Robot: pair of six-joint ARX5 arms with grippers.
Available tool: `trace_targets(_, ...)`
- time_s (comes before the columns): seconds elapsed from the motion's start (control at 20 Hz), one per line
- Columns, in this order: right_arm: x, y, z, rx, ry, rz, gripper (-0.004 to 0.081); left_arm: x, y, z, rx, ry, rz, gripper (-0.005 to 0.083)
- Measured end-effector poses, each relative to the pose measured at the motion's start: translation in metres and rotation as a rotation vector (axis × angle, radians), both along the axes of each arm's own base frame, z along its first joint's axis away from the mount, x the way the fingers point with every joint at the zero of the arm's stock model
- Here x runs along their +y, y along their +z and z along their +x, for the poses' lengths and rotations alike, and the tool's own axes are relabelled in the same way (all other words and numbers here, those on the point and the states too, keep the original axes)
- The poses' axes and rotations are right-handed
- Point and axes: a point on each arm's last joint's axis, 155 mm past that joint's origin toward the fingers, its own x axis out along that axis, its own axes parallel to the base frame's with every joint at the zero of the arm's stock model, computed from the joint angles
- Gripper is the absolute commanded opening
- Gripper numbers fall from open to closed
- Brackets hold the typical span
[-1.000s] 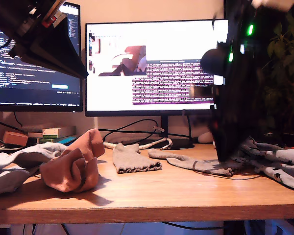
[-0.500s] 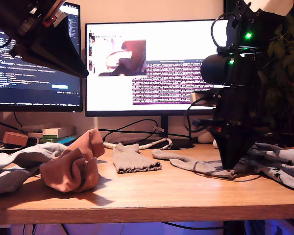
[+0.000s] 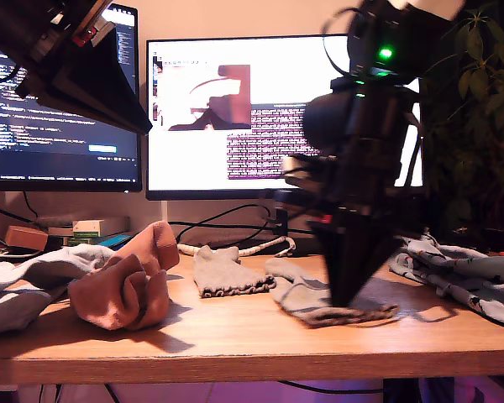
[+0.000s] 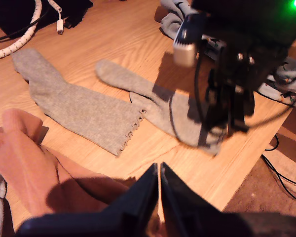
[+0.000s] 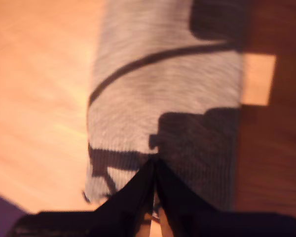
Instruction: Pair up the socks based on colour and pattern, by placing them on top of one another
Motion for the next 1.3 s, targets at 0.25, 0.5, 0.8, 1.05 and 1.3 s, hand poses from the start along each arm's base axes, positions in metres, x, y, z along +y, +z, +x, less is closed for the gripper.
trace_targets(0.25, 0.001, 0.006, -0.003, 0.016, 0.0, -0.008, -0.0011, 0.0, 0.0, 0.0, 0.001, 0.0, 0.0, -0.0024)
trace_targets(0.5, 0.026, 0.045, 0.046, -0.153, -0.005, 0.087, -0.0009, 0.0, 0.001, 0.0, -0.003, -0.001, -0.001, -0.0024)
trace_targets(0.8, 0.044, 0.064, 0.08, -0.298, -0.007, 0.169, 0.0167, -0.001, 0.002, 0.001, -0.008, 0.0, -0.003, -0.0024)
trace_targets(1.05, 0.062, 0.103, 0.113, -0.385, -0.007, 0.222, 0.0273, -0.001, 0.002, 0.001, -0.008, 0.0, -0.003, -0.0024)
trace_targets(1.3, 0.075, 0.1, 0.129, -0.35, 0.021, 0.215, 0.0311, 0.0, 0.001, 0.001, -0.006, -0.001, -0.003, -0.0024)
